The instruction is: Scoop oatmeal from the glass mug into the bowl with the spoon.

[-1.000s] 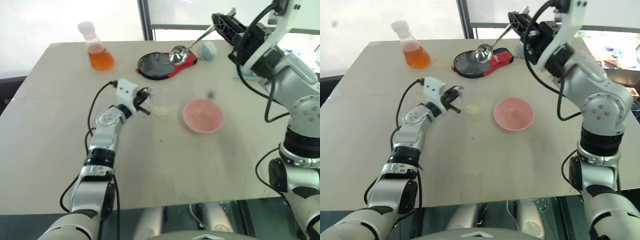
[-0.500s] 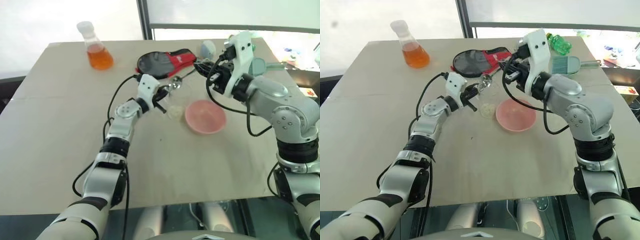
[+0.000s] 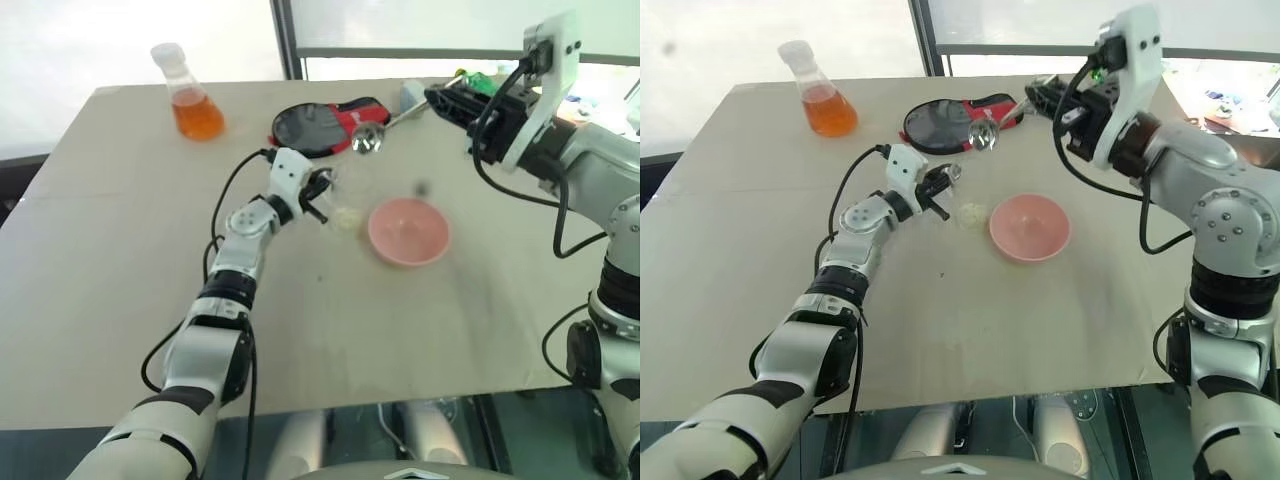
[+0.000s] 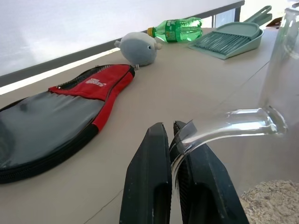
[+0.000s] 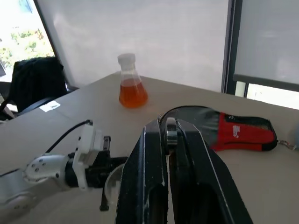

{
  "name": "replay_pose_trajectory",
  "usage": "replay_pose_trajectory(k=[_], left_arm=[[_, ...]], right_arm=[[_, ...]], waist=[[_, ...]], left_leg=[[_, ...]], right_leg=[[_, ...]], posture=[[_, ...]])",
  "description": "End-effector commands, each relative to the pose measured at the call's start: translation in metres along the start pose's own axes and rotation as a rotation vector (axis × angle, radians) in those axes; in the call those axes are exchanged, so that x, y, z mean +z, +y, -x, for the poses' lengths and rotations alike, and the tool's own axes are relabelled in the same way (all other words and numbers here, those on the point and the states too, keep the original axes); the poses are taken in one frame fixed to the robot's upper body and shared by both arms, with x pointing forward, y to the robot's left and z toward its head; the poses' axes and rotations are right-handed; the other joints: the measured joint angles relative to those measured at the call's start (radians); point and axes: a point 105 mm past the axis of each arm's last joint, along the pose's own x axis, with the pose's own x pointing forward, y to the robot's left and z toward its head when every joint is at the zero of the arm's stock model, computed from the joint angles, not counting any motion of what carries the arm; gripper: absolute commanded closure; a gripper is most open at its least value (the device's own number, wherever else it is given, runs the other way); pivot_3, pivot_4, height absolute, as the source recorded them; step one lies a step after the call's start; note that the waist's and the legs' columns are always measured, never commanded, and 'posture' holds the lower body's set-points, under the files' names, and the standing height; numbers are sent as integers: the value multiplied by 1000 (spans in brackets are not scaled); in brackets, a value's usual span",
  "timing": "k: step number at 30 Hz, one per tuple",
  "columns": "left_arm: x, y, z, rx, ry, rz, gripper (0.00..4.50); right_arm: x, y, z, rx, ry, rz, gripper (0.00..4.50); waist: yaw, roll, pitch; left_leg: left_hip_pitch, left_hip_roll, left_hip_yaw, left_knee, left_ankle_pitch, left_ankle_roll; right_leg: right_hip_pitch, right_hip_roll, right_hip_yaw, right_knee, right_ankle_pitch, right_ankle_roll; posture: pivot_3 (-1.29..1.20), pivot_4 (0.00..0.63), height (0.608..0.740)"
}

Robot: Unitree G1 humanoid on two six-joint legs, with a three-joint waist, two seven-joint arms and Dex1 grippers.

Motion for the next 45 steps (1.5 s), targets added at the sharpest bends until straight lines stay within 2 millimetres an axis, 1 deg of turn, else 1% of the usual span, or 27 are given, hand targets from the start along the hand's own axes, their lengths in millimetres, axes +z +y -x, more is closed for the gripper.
replay_pose_trajectory(k=[1,5,7,8,9,11,14,17,19,22,26,30,34,39,42,45], left_arm=[[9,5,-2,-12,-12,-53,4475],[15,-2,-7,-72,-19,-86,4475],[18,-4,-9,-99,-16,-114,4475],[19,-7,-10,-126,-9,-133,4475],[19,-9,-11,-149,-2,-149,4475],[18,-10,-11,-176,22,-187,4475],[15,-10,-11,-209,61,-244,4475],[17,-11,-12,-229,64,-267,4475],[19,-12,-12,-235,59,-290,4475],[21,-12,-13,-236,52,-312,4475],[20,-14,-14,-234,47,-331,4475],[14,-19,-13,-216,25,-286,4475],[10,-28,-12,-222,-3,-248,4475],[9,-25,-15,-180,-16,-192,4475],[9,-23,-16,-154,-23,-163,4475],[12,-26,-19,-151,-55,-111,4475]], right_arm=[[-3,7,1,14,26,42,4500],[-15,11,-7,17,64,22,4500],[-23,8,-11,-5,92,23,4500],[-31,6,-14,-24,123,27,4500],[-35,5,-16,-33,147,41,4500],[-41,4,-20,-69,190,127,4500],[-47,2,-22,-102,264,143,4500],[-52,2,-22,-111,329,86,4500],[-55,6,-24,-92,354,26,4500],[-60,10,-26,-78,377,-137,4500],[-54,5,-29,-109,344,-299,4500],[-43,-15,-27,-183,279,-414,4500],[-32,-27,-21,-212,240,-460,4500],[-24,-39,-10,-222,226,-487,4500],[-23,-45,-3,-215,218,-529,4500],[-20,-48,4,-207,200,-576,4500]], waist=[[1,0,0],[1,0,0],[1,0,0],[2,0,0],[2,0,0],[2,0,0],[2,0,0],[2,0,0],[2,0,0],[1,0,0],[0,0,0],[1,0,0],[0,1,-1],[4,1,-1],[4,1,-1],[4,1,-1]], left_leg=[[0,0,0,0,0,0],[0,0,0,0,0,0],[-1,0,0,0,0,0],[-1,0,0,0,0,-1],[-1,-1,0,0,0,-1],[-1,-1,0,0,0,-1],[-1,-1,0,0,2,-3],[-1,-1,0,0,2,-3],[-1,-1,-1,0,2,-3],[-1,-1,-1,0,2,-3],[0,-1,-1,0,2,-3],[0,-1,-1,0,2,-4],[0,-1,0,0,2,-3],[-1,-1,0,0,2,-3],[-1,-2,0,0,2,-1],[-1,-2,0,0,1,0]], right_leg=[[0,0,0,0,0,0],[0,0,0,0,0,0],[0,0,0,-1,0,0],[0,0,0,-1,0,0],[0,0,0,-1,0,0],[0,0,-1,-1,0,0],[0,0,-1,-1,0,0],[0,0,0,-1,0,0],[0,0,-1,-1,0,0],[0,0,-1,0,0,0],[0,0,0,0,0,0],[0,0,0,0,0,0],[-1,0,0,1,0,0],[0,-1,0,0,0,0],[0,-2,0,0,0,0],[0,-2,0,0,0,0]], posture=[[0,150,740],[0,150,740],[0,150,740],[0,150,740],[0,150,740],[0,150,740],[0,150,740],[0,150,740],[0,150,740],[0,150,740],[0,150,740],[0,150,740],[0,150,740],[0,150,740],[0,150,740],[0,150,740]])
